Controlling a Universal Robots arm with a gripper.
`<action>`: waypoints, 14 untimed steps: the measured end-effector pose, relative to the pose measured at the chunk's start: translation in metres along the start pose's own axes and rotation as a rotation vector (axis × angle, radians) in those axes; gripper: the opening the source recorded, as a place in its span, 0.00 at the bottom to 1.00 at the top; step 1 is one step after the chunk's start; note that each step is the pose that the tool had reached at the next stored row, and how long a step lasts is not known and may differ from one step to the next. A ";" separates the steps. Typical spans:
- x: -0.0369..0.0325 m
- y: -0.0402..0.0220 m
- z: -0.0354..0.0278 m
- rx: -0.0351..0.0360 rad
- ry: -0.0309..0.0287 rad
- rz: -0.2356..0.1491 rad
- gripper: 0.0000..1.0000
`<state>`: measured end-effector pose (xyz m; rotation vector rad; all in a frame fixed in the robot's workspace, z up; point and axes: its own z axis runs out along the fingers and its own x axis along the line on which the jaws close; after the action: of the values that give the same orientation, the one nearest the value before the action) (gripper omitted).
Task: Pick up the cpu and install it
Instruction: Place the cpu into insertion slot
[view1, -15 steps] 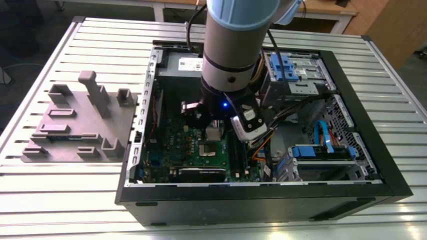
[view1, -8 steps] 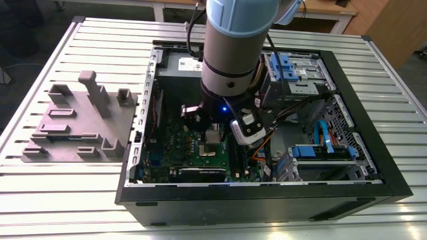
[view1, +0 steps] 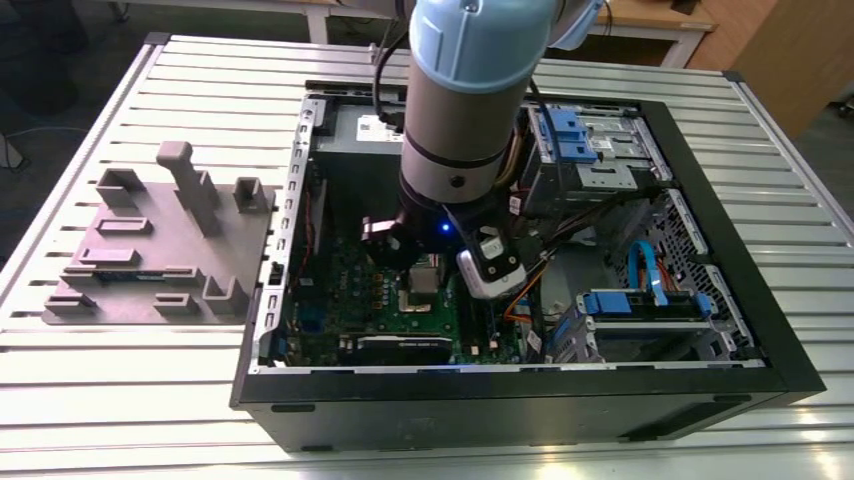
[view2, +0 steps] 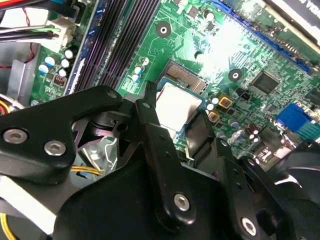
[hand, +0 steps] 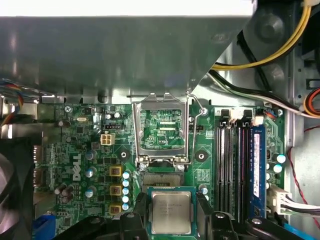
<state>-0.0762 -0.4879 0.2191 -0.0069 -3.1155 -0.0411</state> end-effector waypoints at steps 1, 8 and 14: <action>0.0001 -0.0005 0.0008 -0.0002 -0.0001 0.000 0.47; 0.0003 -0.0011 0.0017 -0.0002 -0.0001 0.000 0.47; 0.0007 -0.0011 0.0018 -0.0002 -0.0002 0.000 0.47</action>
<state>-0.0769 -0.4889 0.2173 -0.0075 -3.1157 -0.0415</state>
